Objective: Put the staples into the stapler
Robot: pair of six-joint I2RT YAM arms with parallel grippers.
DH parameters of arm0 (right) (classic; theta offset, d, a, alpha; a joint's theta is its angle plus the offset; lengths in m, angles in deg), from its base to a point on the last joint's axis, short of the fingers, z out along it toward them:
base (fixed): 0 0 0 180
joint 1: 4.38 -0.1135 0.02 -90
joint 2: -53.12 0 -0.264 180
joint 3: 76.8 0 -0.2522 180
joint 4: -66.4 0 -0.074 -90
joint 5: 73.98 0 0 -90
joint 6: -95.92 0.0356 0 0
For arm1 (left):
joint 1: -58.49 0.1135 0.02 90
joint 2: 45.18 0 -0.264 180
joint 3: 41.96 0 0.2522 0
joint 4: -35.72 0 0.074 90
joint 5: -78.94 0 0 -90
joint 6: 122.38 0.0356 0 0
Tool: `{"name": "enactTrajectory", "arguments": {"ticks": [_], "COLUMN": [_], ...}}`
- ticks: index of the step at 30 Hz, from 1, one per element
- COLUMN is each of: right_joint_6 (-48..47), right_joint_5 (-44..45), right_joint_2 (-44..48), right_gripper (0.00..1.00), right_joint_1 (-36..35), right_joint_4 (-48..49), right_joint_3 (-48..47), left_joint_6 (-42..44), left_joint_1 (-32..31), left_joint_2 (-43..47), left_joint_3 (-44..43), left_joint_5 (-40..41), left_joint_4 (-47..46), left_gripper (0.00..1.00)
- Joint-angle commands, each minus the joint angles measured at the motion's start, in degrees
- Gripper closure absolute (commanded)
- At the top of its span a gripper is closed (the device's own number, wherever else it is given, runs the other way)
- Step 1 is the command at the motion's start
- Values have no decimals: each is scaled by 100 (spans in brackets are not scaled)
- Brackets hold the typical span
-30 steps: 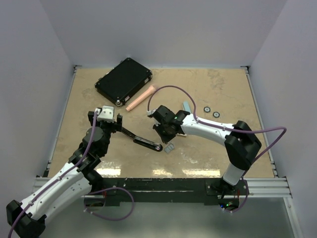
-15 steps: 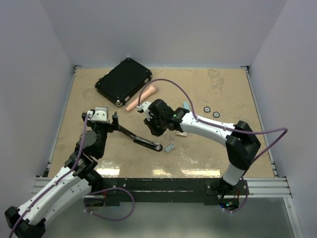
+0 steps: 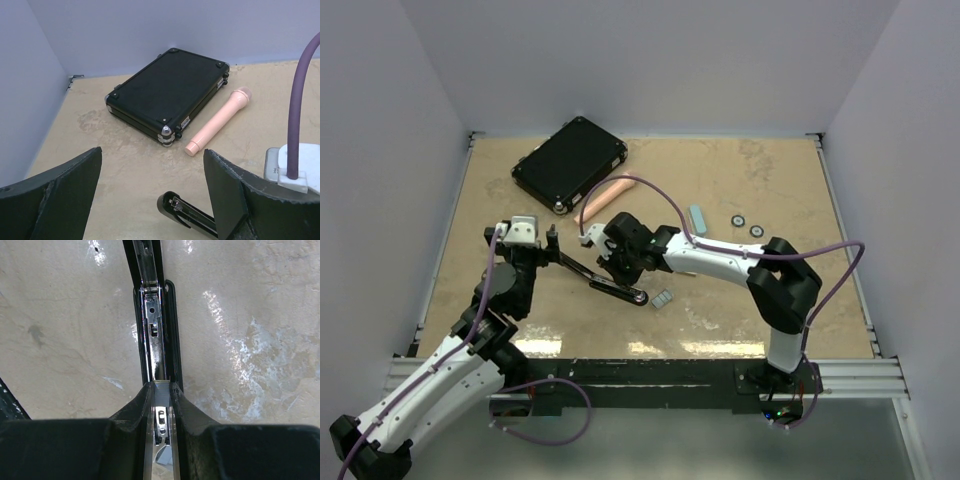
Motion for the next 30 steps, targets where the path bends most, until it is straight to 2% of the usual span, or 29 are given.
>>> {"name": "enactTrajectory", "arguments": {"ticks": [1,30], "right_joint_6": [-245,-192], "right_joint_5": [-134,-301], "right_joint_2": [-15,178], "right_gripper": [94,94], "right_joint_1": [-35,-87], "right_joint_4": [62,98], "right_joint_3": [-224,-180], "left_joint_6": [-83,-74], "left_joint_1": [14,14], "left_joint_2": [-28,-124], "left_joint_3": [-26,-52], "left_joint_5": [85,6], "left_joint_4": [-256,-213], "left_gripper": [13,13]}}
